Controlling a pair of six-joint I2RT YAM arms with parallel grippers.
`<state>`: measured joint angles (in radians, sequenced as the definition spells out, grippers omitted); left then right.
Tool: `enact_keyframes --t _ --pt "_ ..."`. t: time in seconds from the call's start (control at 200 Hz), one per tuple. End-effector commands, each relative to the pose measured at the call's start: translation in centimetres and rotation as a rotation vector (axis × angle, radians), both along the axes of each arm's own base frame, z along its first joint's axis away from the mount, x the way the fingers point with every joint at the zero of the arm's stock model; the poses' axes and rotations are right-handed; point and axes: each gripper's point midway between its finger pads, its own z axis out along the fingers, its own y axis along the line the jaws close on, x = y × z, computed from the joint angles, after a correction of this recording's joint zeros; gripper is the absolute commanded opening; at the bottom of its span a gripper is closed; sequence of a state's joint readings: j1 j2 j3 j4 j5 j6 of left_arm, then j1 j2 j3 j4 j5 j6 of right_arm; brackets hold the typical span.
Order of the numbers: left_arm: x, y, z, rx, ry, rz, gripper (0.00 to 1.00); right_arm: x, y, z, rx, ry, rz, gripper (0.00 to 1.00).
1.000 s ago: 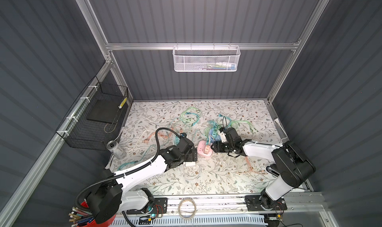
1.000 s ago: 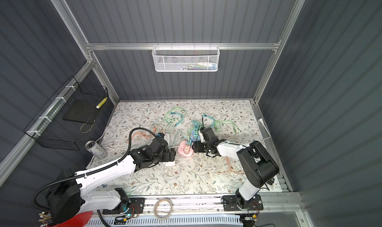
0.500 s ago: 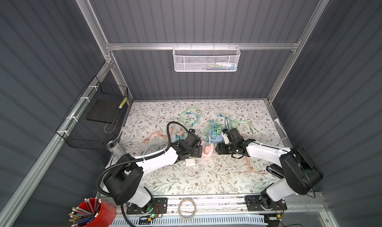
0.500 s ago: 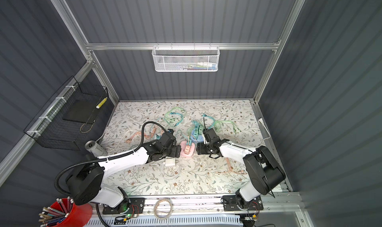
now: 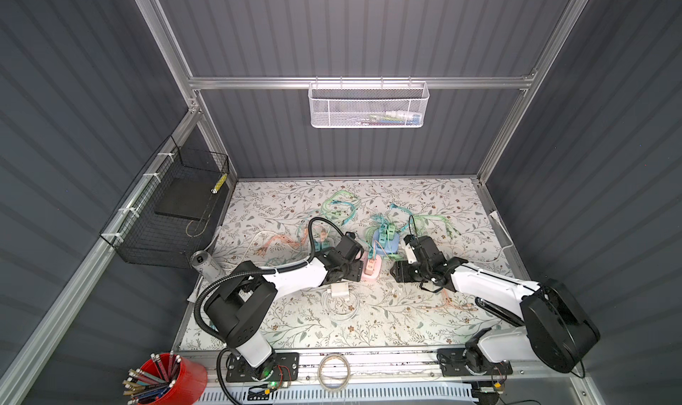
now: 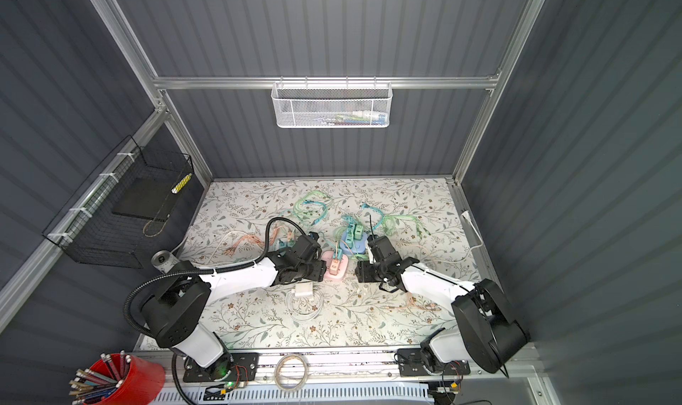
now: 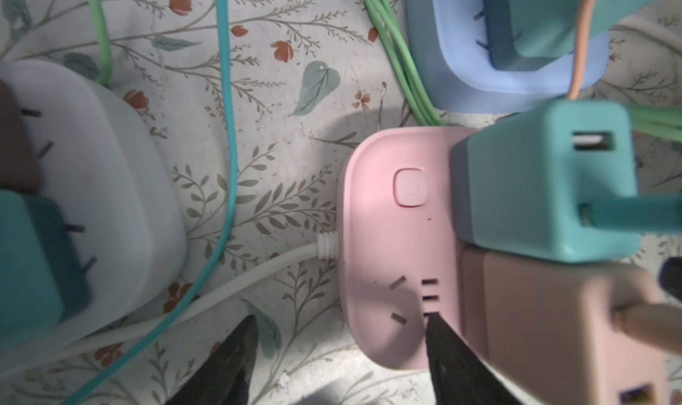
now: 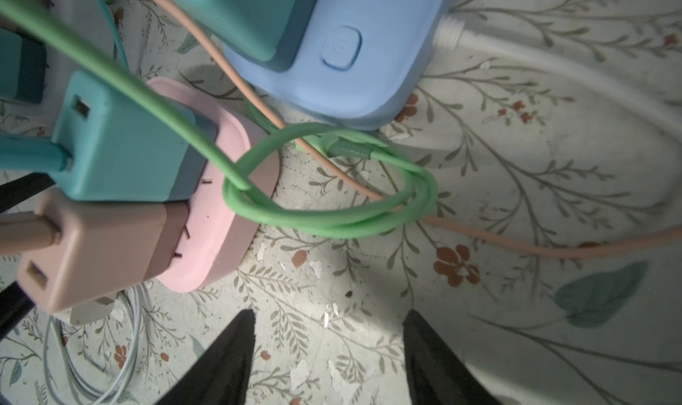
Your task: Pull the plug off the socket
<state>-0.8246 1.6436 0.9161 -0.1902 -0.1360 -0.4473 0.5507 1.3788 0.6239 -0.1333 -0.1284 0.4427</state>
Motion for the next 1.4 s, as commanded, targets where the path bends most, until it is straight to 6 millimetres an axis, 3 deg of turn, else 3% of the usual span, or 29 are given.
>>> enact_keyframes --t 0.0,0.32,0.615,0.891,1.156,1.396 --pt "0.1 -2.0 0.9 -0.065 0.023 -0.028 0.66 -0.1 0.5 0.5 0.029 -0.017 0.000 0.64" --pt "-1.0 -5.8 0.7 -0.129 0.068 -0.028 0.66 0.0 -0.4 2.3 0.021 -0.109 -0.039 0.63" --pt "-0.4 -8.3 1.8 -0.199 0.077 0.037 0.69 -0.5 -1.1 2.8 0.014 -0.123 -0.055 0.58" --pt "0.2 -6.5 3.2 -0.144 0.021 0.077 0.74 -1.5 -1.9 3.5 -0.016 -0.142 -0.053 0.53" --pt "0.6 -3.8 2.6 -0.104 0.024 0.111 0.74 -2.1 -0.2 3.9 -0.024 -0.160 -0.037 0.58" --pt "0.7 -3.2 2.5 -0.074 0.014 0.095 0.75 -1.4 1.6 3.2 -0.092 -0.155 -0.032 0.63"
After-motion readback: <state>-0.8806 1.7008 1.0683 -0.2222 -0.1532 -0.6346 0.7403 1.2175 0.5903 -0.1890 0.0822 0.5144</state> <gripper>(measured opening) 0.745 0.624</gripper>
